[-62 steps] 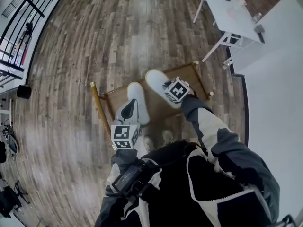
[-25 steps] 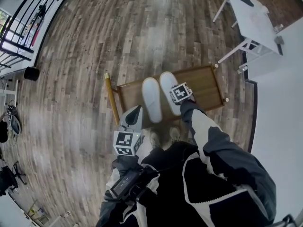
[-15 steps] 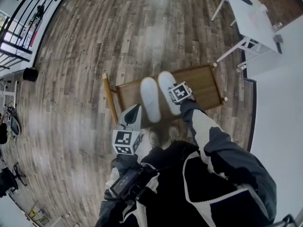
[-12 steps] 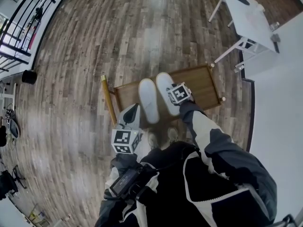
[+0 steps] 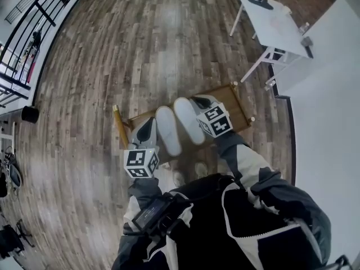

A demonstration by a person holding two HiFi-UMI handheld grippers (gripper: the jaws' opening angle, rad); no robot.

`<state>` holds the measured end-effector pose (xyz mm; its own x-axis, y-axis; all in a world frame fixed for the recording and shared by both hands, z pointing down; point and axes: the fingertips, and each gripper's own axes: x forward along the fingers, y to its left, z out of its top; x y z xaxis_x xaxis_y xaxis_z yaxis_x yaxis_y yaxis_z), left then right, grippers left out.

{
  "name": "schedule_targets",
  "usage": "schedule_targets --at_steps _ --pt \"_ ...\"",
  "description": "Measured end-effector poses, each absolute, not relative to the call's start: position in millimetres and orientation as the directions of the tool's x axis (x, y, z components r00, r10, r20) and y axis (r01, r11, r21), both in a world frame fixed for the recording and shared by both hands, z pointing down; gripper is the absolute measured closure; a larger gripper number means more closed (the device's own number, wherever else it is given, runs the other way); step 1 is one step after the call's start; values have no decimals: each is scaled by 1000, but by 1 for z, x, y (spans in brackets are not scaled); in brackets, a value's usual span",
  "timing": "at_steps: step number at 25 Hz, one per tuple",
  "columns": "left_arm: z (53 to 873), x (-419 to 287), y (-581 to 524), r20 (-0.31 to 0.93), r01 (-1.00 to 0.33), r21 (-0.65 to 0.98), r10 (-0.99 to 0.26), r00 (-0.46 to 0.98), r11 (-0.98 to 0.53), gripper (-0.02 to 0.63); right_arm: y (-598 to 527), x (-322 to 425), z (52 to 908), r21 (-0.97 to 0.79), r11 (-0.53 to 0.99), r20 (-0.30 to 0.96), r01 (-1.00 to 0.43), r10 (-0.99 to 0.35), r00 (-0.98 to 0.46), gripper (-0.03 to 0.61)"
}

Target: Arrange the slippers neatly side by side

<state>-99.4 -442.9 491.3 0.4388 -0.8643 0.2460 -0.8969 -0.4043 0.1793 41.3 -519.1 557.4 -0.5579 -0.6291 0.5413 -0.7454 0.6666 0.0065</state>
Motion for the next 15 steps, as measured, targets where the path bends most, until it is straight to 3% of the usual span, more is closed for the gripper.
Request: schedule_targets --at_steps 7,15 --pt "449 -92 -450 170 -898 136 -883 438 -419 603 -484 44 439 57 665 284 -745 -726 -626 574" --pt "415 -93 -443 111 -897 98 -891 441 -432 603 -454 55 387 35 650 154 -759 -754 -638 575"
